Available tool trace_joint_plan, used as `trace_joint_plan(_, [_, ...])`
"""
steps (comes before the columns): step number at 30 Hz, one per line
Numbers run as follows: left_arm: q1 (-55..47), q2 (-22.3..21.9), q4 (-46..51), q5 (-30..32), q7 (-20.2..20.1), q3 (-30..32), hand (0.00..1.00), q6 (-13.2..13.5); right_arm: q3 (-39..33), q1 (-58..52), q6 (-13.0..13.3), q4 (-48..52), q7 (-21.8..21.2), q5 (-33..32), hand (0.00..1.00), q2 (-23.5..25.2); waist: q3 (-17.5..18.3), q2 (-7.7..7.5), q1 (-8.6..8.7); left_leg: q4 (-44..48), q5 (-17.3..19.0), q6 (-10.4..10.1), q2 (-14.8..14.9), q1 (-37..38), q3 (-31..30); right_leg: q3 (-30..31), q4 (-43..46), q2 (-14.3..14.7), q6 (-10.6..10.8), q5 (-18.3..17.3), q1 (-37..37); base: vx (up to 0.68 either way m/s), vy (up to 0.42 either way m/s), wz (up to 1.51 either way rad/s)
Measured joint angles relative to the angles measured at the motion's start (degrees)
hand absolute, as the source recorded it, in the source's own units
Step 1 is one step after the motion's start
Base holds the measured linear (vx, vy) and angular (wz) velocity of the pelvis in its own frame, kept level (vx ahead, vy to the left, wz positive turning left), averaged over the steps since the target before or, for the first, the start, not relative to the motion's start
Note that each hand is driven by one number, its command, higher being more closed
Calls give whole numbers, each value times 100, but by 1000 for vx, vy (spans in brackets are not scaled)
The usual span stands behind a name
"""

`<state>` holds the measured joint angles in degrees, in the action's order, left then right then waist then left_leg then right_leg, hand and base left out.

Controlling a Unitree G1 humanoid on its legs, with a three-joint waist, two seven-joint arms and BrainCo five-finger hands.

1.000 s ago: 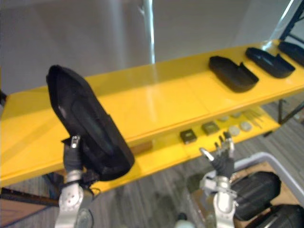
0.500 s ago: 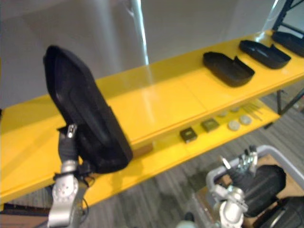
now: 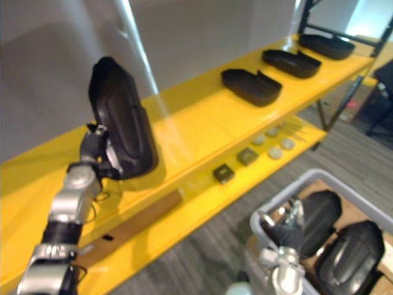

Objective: Walk over and take plastic housings, then place them on the shelf

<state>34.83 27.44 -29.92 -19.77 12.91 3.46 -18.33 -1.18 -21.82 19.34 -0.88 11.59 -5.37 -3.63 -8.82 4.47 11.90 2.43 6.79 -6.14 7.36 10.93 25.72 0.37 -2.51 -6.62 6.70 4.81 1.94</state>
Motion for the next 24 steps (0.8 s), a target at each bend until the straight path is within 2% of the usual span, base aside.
trace_joint_plan(2, [121, 61, -313, -53, 0, 0, 100, -118, 147, -107, -77, 1, -76, -69, 0, -42, 0, 0, 152, 5, 0, 0, 2, 10, 29, 72, 1, 10, -1, 1, -16, -17, -20, -18])
trace_joint_plan(6, [138, 114, -548, -198, 107, 0, 100, -387, 423, -386, -274, 5, -205, -67, 0, -109, -1, 3, 206, 22, -3, -1, 32, 2, 312, 313, 10, 70, -31, 55, -192, -38, -29, -30])
trace_joint_plan(9, [137, 113, -783, -300, 256, -2, 100, -517, 607, -522, -424, 12, -272, -67, 0, -150, -6, 13, 319, 30, -3, -2, 56, -10, 341, 348, 25, 75, -41, 54, -241, -50, -22, -9])
trace_joint_plan(12, [138, 121, -790, -495, 495, 24, 100, -556, 735, -539, -476, 60, -271, -90, 0, -278, -29, 53, 316, 39, -4, -3, 35, -146, 489, 479, 80, 75, -62, 46, -487, -83, -22, -19])
trace_joint_plan(16, [138, 121, -838, -516, 849, 42, 100, -561, 824, -586, -586, 234, -270, -292, 0, -356, -145, 89, 400, 44, -3, -2, 6, -210, 540, 551, 99, 70, -48, 85, -595, -66, -22, -8])
trace_joint_plan(24, [183, 143, -967, -637, 1176, 269, 100, -777, 1140, -722, -607, 536, -278, -514, 0, -612, -413, 175, 467, 86, -3, -2, 5, -221, 649, 650, 235, 78, -45, 91, -727, -47, -21, -7])
